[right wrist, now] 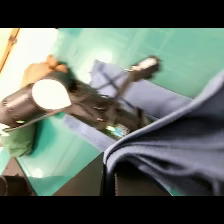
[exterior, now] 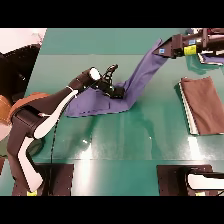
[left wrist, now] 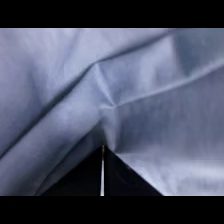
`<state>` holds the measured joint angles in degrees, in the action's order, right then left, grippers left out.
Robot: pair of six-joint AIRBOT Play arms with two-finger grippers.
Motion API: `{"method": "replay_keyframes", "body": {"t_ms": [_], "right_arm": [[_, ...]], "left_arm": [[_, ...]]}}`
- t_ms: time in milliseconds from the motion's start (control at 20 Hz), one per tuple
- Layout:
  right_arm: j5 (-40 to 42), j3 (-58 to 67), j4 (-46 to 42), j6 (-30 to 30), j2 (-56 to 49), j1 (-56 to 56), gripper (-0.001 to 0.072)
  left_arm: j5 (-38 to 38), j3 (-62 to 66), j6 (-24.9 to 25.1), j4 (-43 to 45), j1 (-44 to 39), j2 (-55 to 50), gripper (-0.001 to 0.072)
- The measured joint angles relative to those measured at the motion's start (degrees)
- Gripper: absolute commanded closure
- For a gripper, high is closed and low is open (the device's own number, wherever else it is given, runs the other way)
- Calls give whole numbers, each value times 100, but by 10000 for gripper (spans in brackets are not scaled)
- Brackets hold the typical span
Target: Fold the shirts.
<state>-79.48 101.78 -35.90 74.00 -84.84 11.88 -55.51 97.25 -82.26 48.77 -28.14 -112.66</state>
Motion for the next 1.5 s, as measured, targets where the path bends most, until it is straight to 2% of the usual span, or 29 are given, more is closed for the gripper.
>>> {"method": "replay_keyframes", "body": {"t_ms": [200,500,550,600,650,700,750,800,850,1000,1050,1300,1350,1400,1500], "right_arm": [[254,72,37,2,-116,527,697],[1021,330,713,-413,-901,1834,692],[1180,505,761,-487,-1154,2127,609],[1388,702,761,-533,-1412,2393,272],[1569,920,678,-577,-1692,2653,47],[1711,1110,612,-616,-1937,2861,49],[1799,1266,535,-632,-2166,3029,81],[1843,1349,468,-654,-2321,3130,181],[1834,1370,424,-664,-2428,3180,229],[1493,1069,328,-671,-2430,3010,232],[1357,868,297,-671,-2347,2876,265],[1106,-796,-367,-393,-1532,1843,252],[1161,-1147,-487,-304,-1390,1620,157],[1228,-1475,-570,-216,-1285,1414,121],[1416,-2074,-562,-90,-1161,1038,122]], "left_arm": [[-229,190,-20,146,350,223,684],[-765,382,-24,1038,1727,1469,683],[-839,396,-22,1196,1987,1683,682],[-942,404,-17,1357,2260,1904,683],[-1034,411,-13,1469,2516,2098,683],[-1137,415,0,1550,2734,2258,682],[-1239,417,2,1617,2966,2411,682],[-1340,417,4,1670,3156,2524,683],[-1443,417,4,1718,3342,2627,683],[-1650,417,20,1770,3641,2791,683],[-1705,417,20,1784,3705,2824,683],[-1856,413,22,1764,3816,2883,683],[-1869,411,22,1744,3821,2885,683],[-1871,411,22,1700,3823,2892,682],[-1875,411,22,1615,3832,2892,683]]}}
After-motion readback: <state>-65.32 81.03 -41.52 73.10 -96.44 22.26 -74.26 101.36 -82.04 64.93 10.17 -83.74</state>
